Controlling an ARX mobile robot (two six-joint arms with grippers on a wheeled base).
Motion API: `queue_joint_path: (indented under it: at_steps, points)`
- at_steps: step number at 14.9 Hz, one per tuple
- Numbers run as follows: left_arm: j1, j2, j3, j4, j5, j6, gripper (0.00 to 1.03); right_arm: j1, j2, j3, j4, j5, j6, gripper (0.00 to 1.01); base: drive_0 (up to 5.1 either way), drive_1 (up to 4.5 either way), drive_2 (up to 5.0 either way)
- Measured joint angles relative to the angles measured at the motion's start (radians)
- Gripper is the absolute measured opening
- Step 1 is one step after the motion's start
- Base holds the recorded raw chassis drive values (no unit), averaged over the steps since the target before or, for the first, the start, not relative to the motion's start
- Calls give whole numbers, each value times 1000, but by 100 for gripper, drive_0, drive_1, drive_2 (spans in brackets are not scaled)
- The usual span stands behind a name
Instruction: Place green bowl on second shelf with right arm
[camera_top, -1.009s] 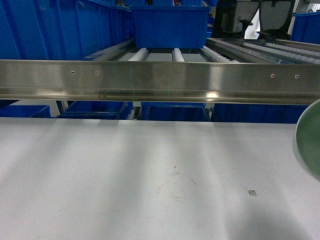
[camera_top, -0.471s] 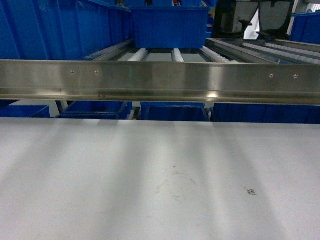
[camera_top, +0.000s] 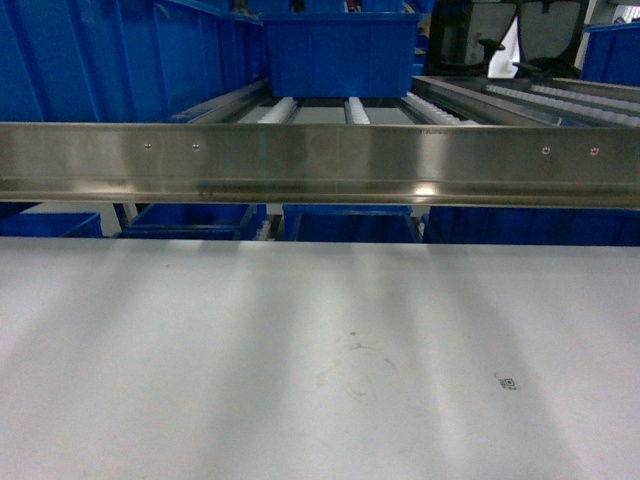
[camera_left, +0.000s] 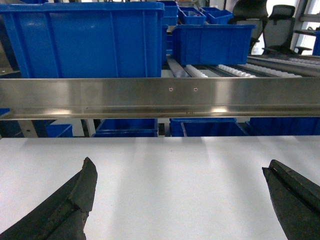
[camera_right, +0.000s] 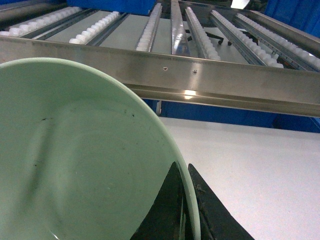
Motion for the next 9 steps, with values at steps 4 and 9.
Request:
queue_joint_path:
  at_steps: [4,9]
  points:
    - [0,0,0,-1,-2,0,98,1,0,0,3,-5,0,2,-482,254,254]
    - [0,0,0,0,-2,0,98,2,0,0,3,-8,0,2,-468,268,268]
